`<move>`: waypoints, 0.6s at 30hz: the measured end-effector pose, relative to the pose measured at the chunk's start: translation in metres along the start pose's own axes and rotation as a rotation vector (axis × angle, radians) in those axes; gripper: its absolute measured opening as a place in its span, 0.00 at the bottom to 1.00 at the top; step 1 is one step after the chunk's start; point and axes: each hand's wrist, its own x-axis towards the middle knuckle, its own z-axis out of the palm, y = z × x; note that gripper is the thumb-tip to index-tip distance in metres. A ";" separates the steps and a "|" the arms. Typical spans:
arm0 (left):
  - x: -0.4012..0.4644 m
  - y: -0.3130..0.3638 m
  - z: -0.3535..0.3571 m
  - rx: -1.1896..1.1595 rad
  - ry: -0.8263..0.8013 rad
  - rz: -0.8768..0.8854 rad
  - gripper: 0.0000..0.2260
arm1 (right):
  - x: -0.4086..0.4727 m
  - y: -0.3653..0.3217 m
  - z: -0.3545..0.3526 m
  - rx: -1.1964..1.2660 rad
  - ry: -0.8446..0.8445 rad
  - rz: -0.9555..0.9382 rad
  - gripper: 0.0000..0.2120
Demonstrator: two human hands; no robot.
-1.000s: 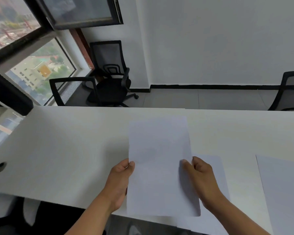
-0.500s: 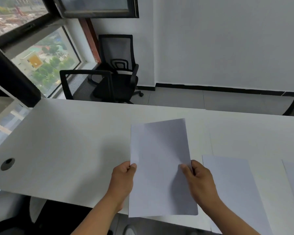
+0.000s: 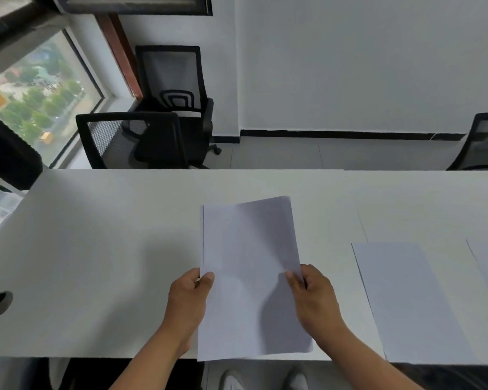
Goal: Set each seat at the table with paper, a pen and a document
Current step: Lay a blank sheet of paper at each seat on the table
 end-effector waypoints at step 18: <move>-0.008 -0.007 0.023 -0.190 0.070 -0.090 0.14 | 0.021 0.038 -0.012 0.112 0.016 0.036 0.21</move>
